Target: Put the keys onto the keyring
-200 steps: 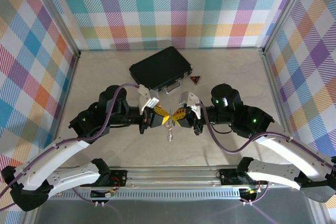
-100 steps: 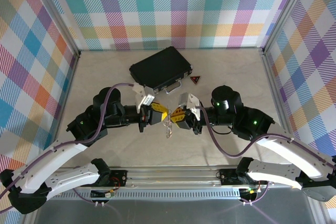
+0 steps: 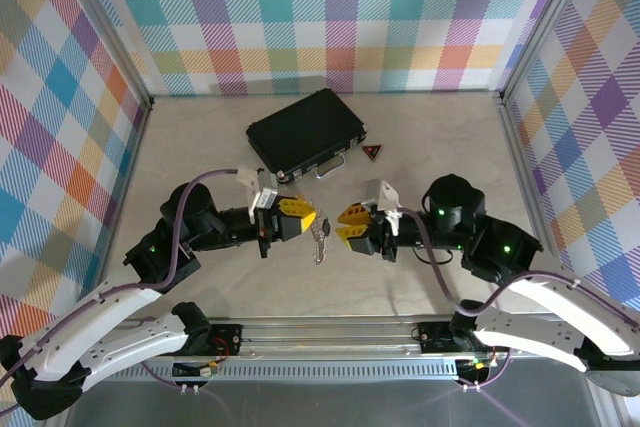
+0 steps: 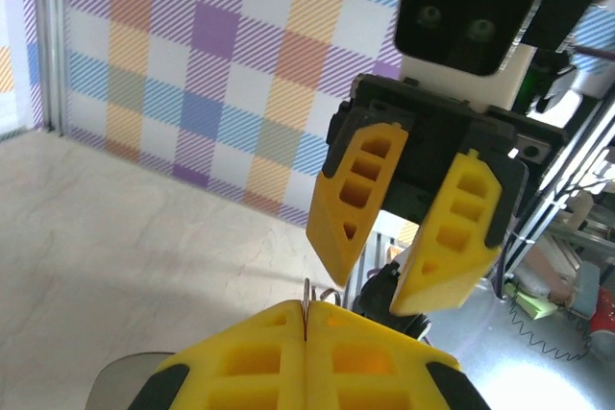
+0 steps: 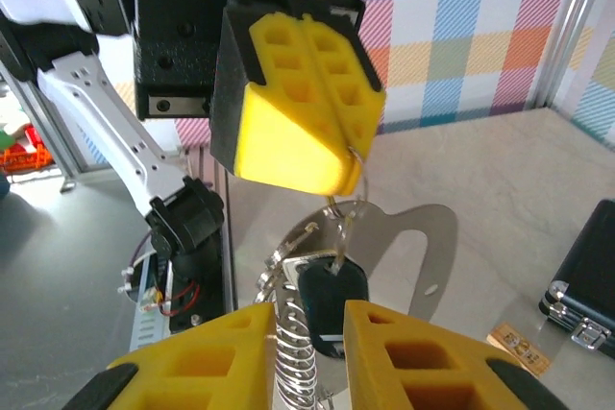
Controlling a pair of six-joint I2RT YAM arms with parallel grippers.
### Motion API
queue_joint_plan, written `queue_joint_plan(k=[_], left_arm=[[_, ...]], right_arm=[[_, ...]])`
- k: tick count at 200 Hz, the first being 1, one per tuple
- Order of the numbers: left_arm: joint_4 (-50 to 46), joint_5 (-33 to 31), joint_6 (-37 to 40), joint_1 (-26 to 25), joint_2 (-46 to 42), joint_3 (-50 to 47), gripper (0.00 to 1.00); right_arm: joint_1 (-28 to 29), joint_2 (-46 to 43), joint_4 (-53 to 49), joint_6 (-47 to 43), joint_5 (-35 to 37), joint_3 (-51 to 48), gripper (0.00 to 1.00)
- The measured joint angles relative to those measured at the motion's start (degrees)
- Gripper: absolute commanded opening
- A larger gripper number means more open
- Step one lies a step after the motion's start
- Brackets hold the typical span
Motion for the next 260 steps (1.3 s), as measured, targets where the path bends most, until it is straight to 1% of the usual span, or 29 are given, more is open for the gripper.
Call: queue_joint_plan(k=[24,45,86,105,156,203,260], left_arm=[[3.10,2.21,-0.07,0.00,-1.27,-0.48,0.00],[5.01,4.24,-0.26,-0.02,-1.44,-0.48,0.00],[5.97,7.45,-0.92,0.00,-1.38,-0.46,0.00],[5.99,8.46,-1.14,-0.02,-1.38,-0.46,0.00],[5.99,8.66,-1.16,0.00,-1.38,-0.46,0.00],[5.97,8.66,-1.18,0.00,-1.07,-0.46,0.00],[5.92,8.68,-1.31,0.00,-1.01,-0.42,0.00]], right_arm=[[0.00,-2.97,2.80,2.71,-0.13,-0.85,0.28],[0.00,-3.39,5.62,4.17,-0.57,-0.85,0.27],[0.00,-0.68,9.64,5.86,-2.34,-0.81,0.23],[0.00,1.01,10.51,6.19,-3.32,-0.66,0.22],[0.00,2.16,11.67,6.88,-6.19,-0.15,0.23],[0.00,3.26,12.22,7.58,-7.41,0.15,0.18],[0.00,4.50,12.24,7.63,-8.50,0.24,0.17]])
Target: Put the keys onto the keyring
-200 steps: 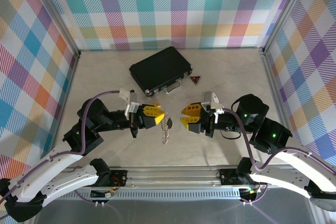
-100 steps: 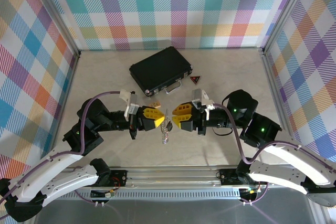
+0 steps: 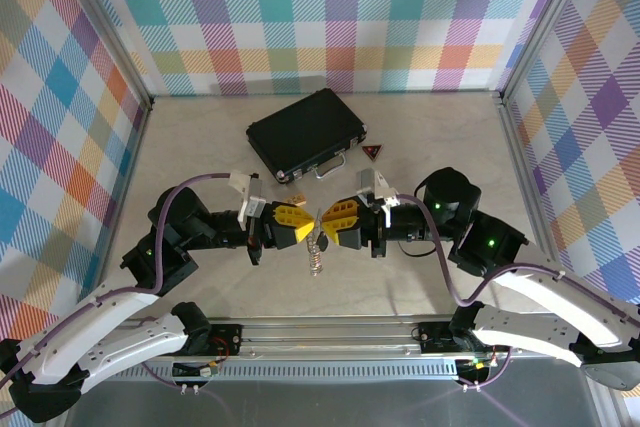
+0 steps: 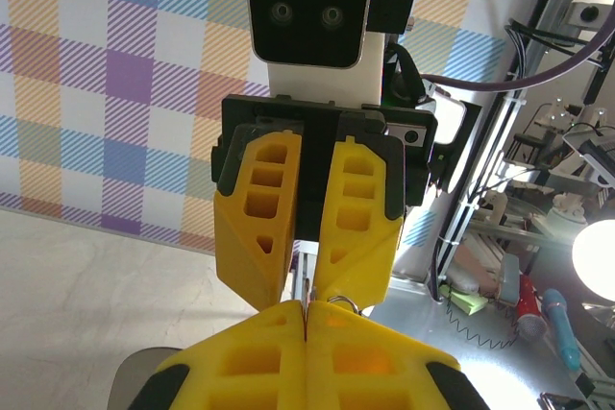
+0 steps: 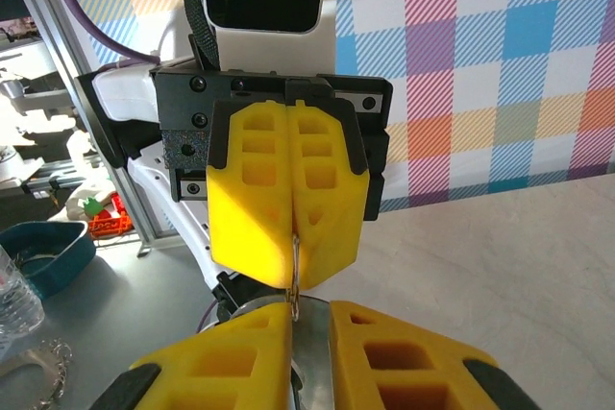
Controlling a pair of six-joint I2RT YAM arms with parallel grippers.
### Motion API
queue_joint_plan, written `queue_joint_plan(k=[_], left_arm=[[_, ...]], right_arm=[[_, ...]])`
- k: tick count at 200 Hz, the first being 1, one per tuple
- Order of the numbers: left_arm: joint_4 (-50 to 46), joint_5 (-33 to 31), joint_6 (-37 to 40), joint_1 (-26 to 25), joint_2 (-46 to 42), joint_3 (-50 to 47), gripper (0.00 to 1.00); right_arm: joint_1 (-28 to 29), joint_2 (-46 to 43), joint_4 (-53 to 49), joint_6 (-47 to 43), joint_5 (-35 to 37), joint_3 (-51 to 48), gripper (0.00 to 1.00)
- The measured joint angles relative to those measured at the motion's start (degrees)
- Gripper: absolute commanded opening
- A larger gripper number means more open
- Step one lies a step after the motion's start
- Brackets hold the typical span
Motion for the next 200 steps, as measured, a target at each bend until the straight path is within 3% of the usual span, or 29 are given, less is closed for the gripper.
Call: queue_joint_plan(k=[76,151,180,200], left_arm=[[-0.02,-0.02,0.00,0.00,0.17,0.02,0.00],[-0.50,-0.02,0.07,0.00,0.15,0.50,0.00],[-1.01,-0.04,0.42,0.00,0.15,0.68,0.00],[-1.95,-0.04,0.74,0.00,0.15,0.92,0.00]], right_arm=[[0.00,0.55,0.46,0.02,-1.95,0.02,0.16],[0.00,1.16,-0.04,-0.04,-1.92,0.76,0.00],[0.00,1.75,-2.14,-0.02,-1.88,2.21,0.00],[0.00,2.25,-3.80,0.00,-1.88,3.08,0.07]])
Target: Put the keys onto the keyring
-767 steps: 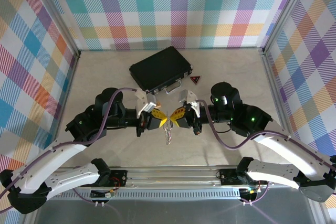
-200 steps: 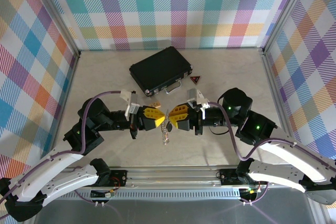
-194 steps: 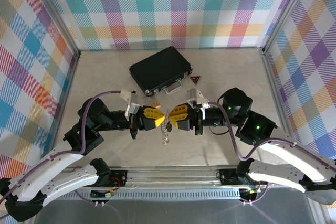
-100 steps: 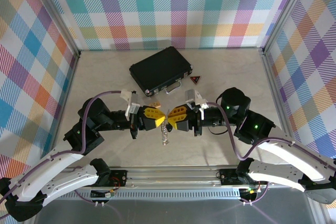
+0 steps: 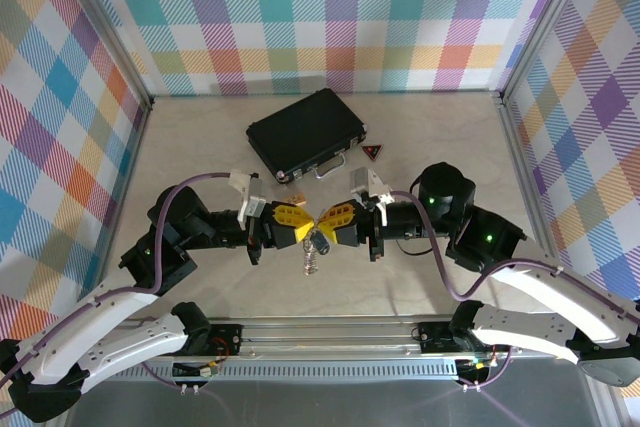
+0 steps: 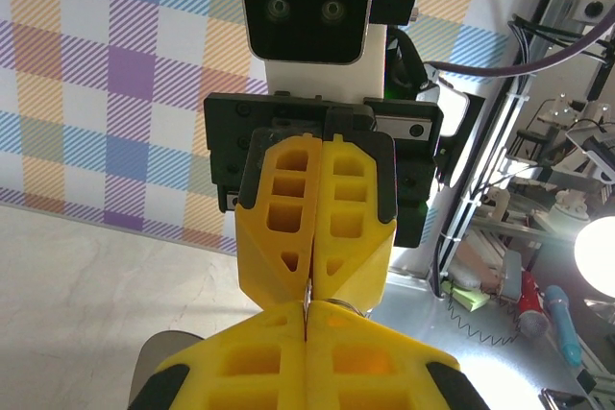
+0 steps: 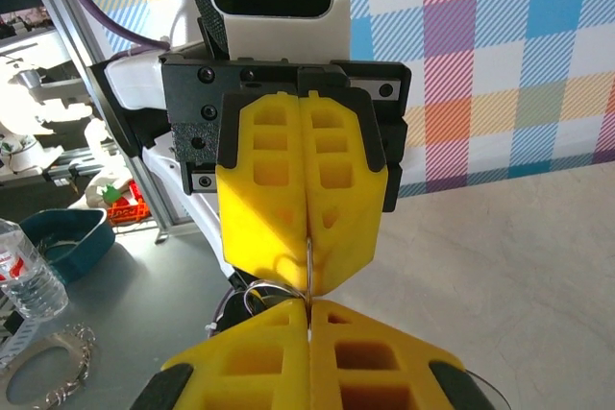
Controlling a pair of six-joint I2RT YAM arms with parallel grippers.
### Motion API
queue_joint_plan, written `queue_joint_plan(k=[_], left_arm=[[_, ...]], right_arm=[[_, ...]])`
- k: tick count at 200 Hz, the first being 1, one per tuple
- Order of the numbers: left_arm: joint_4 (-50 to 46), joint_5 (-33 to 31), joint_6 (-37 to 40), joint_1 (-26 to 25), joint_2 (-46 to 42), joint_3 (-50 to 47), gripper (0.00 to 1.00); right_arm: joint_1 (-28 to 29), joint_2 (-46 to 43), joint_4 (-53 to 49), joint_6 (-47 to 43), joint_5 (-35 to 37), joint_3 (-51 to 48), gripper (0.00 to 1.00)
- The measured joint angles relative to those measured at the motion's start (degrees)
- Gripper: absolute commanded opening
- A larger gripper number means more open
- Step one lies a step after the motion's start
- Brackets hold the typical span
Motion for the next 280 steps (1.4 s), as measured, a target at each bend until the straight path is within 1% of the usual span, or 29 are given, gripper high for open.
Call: queue_joint_plan(k=[27,47,57,68,89,142,192,204,226,239,265,270,276,280], left_arm=[[-0.90,0.02,0.59,0.00,0.02,0.28,0.00],[-1.09,0.02,0.76,0.00,0.02,0.28,0.00],[-1.14,0.04,0.79,0.00,0.02,0.28,0.00],[-1.16,0.13,0.79,0.00,0.02,0.28,0.00],[-1.33,0.26,0.79,0.00,0.02,0.28,0.00],[-2.05,0.44,0.83,0.00,-0.04,0.31,0.00],[-3.02,0.44,1.75,0.00,-0.04,0.59,0.00],[-4.39,0.48,2.64,-0.02,0.04,1.09,0.00],[-8.57,0.44,5.33,-0.02,0.66,3.21,0.09],[-12.22,0.09,7.50,-0.02,1.14,5.11,0.12],[-20.65,-1.20,12.50,0.00,2.10,8.74,0.15],[-21.97,-1.33,13.49,-0.02,2.45,9.35,0.13],[-23.63,-1.49,14.43,-0.02,2.89,10.14,0.04],[-24.37,-1.60,14.95,-0.02,3.19,10.49,0.00]], right_arm=[[0.00,0.15,-0.92,0.00,0.02,0.37,0.10],[0.00,0.33,-1.05,0.11,-0.02,0.46,0.17],[0.00,0.42,-1.03,0.00,-0.02,0.50,0.18],[0.00,0.42,-1.18,0.02,-0.02,0.55,0.16],[0.00,0.37,-1.49,0.07,-0.04,0.74,0.09],[0.00,0.33,-2.25,0.00,-0.04,0.85,0.00],[0.02,0.92,-4.66,-0.39,-0.04,2.36,0.00],[0.07,1.22,-6.23,-0.96,-0.02,3.15,0.00],[0.07,2.43,-10.51,-3.21,0.00,5.99,0.00],[0.07,3.32,-13.81,-5.09,0.02,8.31,0.00],[0.07,4.79,-20.92,-9.62,-0.04,14.29,0.00],[0.07,5.01,-21.97,-10.40,-0.04,15.30,0.00],[0.07,5.27,-23.06,-11.19,-0.02,16.33,0.00],[0.07,5.40,-23.71,-11.69,-0.04,16.96,0.00]])
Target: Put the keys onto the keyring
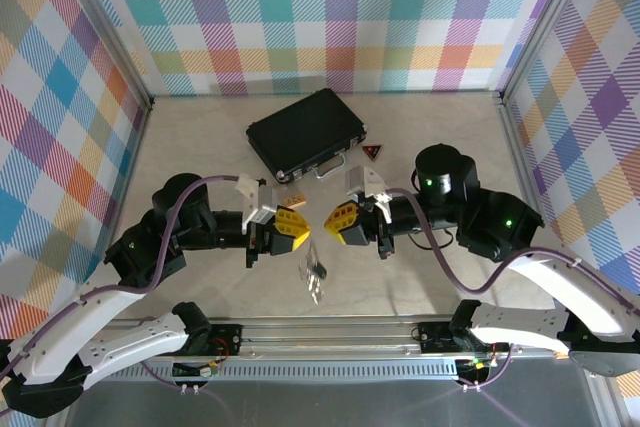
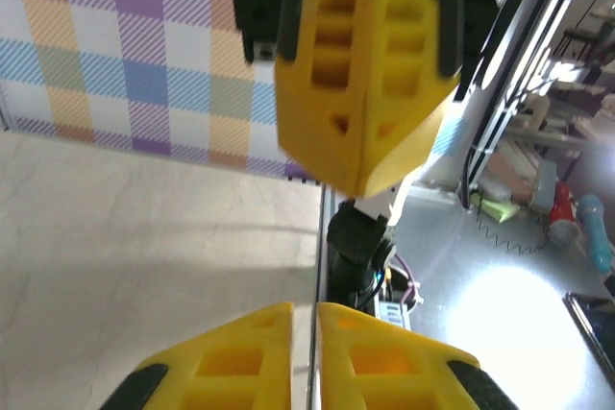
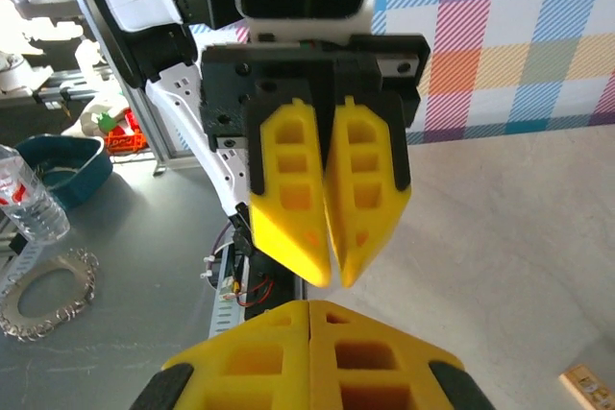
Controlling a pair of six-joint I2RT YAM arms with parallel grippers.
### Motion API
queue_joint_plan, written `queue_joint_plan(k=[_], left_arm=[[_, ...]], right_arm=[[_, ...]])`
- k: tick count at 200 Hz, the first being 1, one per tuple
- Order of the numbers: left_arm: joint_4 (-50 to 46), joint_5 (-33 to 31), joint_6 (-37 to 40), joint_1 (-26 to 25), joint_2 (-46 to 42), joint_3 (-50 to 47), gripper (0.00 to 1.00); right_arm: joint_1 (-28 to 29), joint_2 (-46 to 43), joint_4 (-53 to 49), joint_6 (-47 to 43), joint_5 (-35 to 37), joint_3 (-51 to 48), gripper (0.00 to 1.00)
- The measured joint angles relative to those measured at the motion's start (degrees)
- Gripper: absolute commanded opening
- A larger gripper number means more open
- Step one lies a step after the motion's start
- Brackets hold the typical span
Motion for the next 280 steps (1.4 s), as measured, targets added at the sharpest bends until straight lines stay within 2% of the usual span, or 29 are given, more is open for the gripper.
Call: queue_joint_plan(k=[40,64,94,122,159,189,231,254,266,280], left_arm=[[-5.11,-2.23,3.72,0.02,2.56,1.22,0.00],[-3.89,-3.72,2.64,0.02,2.62,-0.31,0.00],[-2.23,-8.15,-1.66,0.20,2.64,-3.58,0.00],[-5.44,-14.47,-6.71,2.75,4.61,-3.91,0.00],[-12.74,-18.67,-13.92,10.99,6.60,-6.80,0.13],[-18.67,-19.54,-18.73,15.98,6.56,-11.69,0.22],[-25.59,-24.87,-26.45,15.13,6.27,-14.53,0.32],[-25.75,-27.71,-33.90,14.78,3.30,-17.99,0.37],[-25.92,-28.61,-38.18,14.62,-0.35,-21.68,0.57],[-26.69,-29.46,-43.43,14.34,-5.92,-26.49,0.63]], right_arm=[[0.00,0.35,-2.99,-2.23,0.07,0.61,0.00],[-0.02,-1.81,-0.90,-0.31,1.62,-4.17,0.00],[-0.02,-5.18,0.94,4.28,5.03,-11.67,0.17],[-1.44,-6.23,4.46,9.31,6.86,-18.23,0.33],[-5.68,-6.49,8.57,15.10,6.69,-26.75,0.52],[-7.74,-6.49,12.13,17.88,5.38,-30.32,0.60],[-11.41,-4.22,19.23,21.42,1.25,-35.50,0.73],[-13.14,-2.43,23.28,22.86,-0.72,-38.58,0.78],[-13.68,-1.84,25.07,23.50,-1.57,-39.91,0.79],[-14.12,-1.07,27.04,23.80,-2.60,-41.13,0.81]])
